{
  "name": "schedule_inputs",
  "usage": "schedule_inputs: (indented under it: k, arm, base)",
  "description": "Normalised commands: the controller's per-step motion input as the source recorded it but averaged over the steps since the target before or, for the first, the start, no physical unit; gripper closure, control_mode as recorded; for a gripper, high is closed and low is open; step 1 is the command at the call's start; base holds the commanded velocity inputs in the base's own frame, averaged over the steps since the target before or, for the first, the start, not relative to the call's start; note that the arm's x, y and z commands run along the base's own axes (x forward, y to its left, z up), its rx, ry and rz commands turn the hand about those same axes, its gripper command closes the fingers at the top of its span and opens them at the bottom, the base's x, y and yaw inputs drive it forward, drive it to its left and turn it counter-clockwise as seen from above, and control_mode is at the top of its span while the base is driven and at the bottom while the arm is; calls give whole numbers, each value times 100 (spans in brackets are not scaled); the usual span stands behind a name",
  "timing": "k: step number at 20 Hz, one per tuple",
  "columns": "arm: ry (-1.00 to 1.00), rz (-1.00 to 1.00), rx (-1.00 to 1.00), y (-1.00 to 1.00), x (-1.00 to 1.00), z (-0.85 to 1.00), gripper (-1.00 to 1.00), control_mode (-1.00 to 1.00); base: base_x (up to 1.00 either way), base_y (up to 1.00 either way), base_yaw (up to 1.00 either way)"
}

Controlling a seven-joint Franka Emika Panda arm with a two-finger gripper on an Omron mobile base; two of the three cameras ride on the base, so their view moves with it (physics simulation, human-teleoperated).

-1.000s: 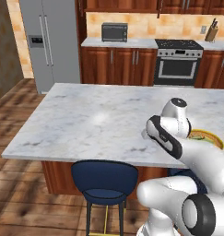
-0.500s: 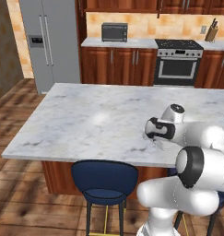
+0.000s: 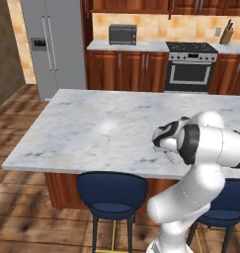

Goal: Retrieve the tupperware and aluminum foil from the cabinet and place them on the dining counter near the plate with lemon wedge and fish to prepare for storing leftovers.

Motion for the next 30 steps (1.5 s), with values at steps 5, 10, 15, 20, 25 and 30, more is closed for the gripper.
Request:
schedule_inputs:
  k: [5, 10, 15, 20, 25, 30]
  arm:
    - [0, 0, 1, -24, 50, -35, -100, -100]
    - [-1, 1, 2, -21, 20, 15, -100, -100]
    - [-7, 1, -2, -2, -56, 84, -100, -100]
    - [-9, 1, -12, 23, -87, 100, -100, -100]
    - [0, 0, -16, 41, -89, 100, -100, -100]
    - [0, 0, -17, 35, -99, 100, -100, -100]
  base:
    - [0, 0, 0]
    - [0, 0, 0]
    - [0, 0, 0]
    - [0, 0, 0]
    - [0, 0, 0]
    - [0, 0, 0]
